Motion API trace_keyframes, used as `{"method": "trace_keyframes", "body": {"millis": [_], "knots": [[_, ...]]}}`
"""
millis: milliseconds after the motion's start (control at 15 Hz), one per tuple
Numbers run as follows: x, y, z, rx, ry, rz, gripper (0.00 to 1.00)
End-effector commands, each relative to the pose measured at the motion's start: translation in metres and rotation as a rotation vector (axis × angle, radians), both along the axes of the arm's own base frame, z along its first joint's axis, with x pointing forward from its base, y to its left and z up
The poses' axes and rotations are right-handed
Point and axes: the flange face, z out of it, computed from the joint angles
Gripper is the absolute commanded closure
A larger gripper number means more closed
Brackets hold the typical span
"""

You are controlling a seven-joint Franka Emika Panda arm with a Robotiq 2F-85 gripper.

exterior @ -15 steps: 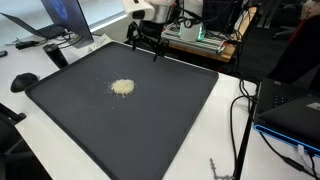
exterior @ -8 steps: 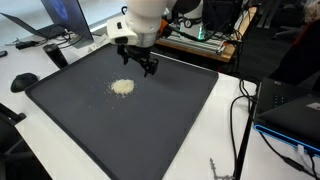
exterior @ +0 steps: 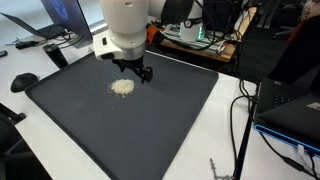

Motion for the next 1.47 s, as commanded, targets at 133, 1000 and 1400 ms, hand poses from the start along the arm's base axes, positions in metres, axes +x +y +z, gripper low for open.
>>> {"method": "trace_keyframes", "body": {"millis": [133,1000,1400], "knots": [[0.01,-0.006,0.0,0.061,0.01,0.016,0.0],[0.079,-0.168,0.004,0.462,0.066,-0.215,0.0],[0.079,-0.242,-0.006,0.664,0.055,-0.372,0.0]]}}
